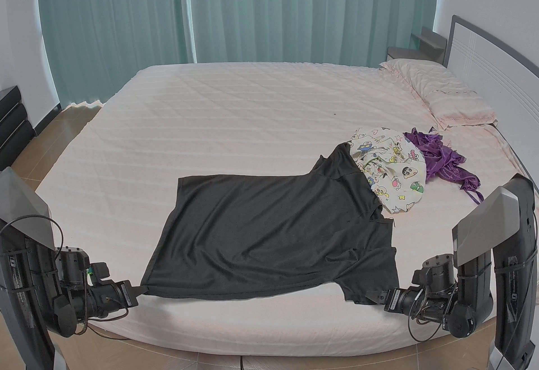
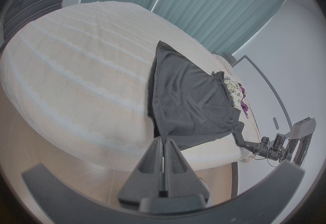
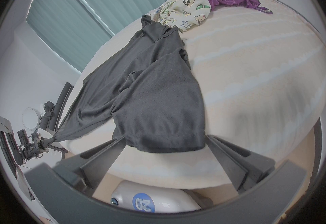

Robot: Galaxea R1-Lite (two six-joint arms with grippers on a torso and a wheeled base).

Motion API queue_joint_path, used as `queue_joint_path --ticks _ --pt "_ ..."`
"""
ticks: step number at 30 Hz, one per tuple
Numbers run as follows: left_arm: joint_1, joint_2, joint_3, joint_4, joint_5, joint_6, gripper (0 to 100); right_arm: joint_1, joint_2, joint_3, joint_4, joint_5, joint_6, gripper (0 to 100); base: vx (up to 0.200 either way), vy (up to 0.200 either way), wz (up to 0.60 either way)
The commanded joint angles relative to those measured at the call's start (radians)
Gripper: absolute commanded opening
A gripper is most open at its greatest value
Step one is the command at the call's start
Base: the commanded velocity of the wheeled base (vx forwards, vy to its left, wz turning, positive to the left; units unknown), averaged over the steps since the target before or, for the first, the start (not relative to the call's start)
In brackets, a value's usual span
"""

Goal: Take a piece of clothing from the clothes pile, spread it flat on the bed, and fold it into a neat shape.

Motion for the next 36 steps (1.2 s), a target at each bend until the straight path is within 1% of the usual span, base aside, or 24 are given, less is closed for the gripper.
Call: queue_joint_path --ticks 1,3,4,9,16,18,19,22,23,24,27,30,31,36 --pt "0.001 0.004 0.002 -0.003 0.0 0.0 0 0.007 0.022 -0.039 -0.012 -0.011 0.007 100 0.0 0.0 0.0" --pt "0.001 0.006 0.002 -0.003 0.0 0.0 0 0.008 0.025 -0.044 -0.01 -0.023 0.012 100 0.0 0.0 0.0" --pt "0.001 0.007 0.002 -0.003 0.0 0.0 0 0.007 0.029 -0.04 -0.01 -0.03 0.012 0 0.0 0.0 0.0" --pt "0.0 0.01 0.002 -0.003 0.0 0.001 0 0.017 0.016 0.052 -0.01 -0.032 -0.002 0 0.0 0.0 0.0" --pt "-0.002 0.013 0.007 -0.005 0.0 0.001 0 0.02 -0.016 0.104 -0.01 -0.034 -0.01 0 0.0 0.0 0.0" --pt "0.0 0.012 0.01 -0.005 0.001 0.003 0 0.022 -0.041 0.128 -0.01 -0.034 -0.02 0 0.0 0.0 0.0" --pt "0.0 0.012 0.012 0.0 0.001 0.007 0 0.022 -0.067 0.137 -0.004 -0.034 -0.042 0 0.0 0.0 0.0" --pt "0.0 0.01 0.012 0.003 0.001 0.007 0 0.016 -0.08 0.137 0.007 -0.035 -0.045 0 0.0 0.0 0.0" --pt "0.0 0.006 0.012 0.003 0.001 0.007 0 -0.004 -0.116 0.137 0.04 -0.032 -0.054 0 0.0 0.0 0.0" --pt "0.0 0.006 0.012 0.003 0.001 0.007 0 -0.007 -0.119 0.137 0.039 -0.032 -0.056 0 0.0 0.0 0.0" --pt "0.0 0.012 0.012 0.001 0.001 0.007 0 -0.021 -0.113 0.133 0.033 -0.029 -0.056 0 0.0 0.0 0.0" --pt "0.0 0.012 0.012 -0.005 0.001 0.007 0 -0.033 -0.067 0.111 0.031 -0.03 -0.056 0 0.0 0.0 0.0" --pt "0.0 0.012 0.012 -0.005 0.001 0.007 0 -0.036 -0.065 0.11 0.028 -0.03 -0.056 100 0.0 0.0 0.0" --pt "0.0 0.013 0.01 -0.005 0.001 0.007 0 -0.058 -0.068 0.105 0.017 -0.018 -0.056 100 0.0 0.0 0.0"
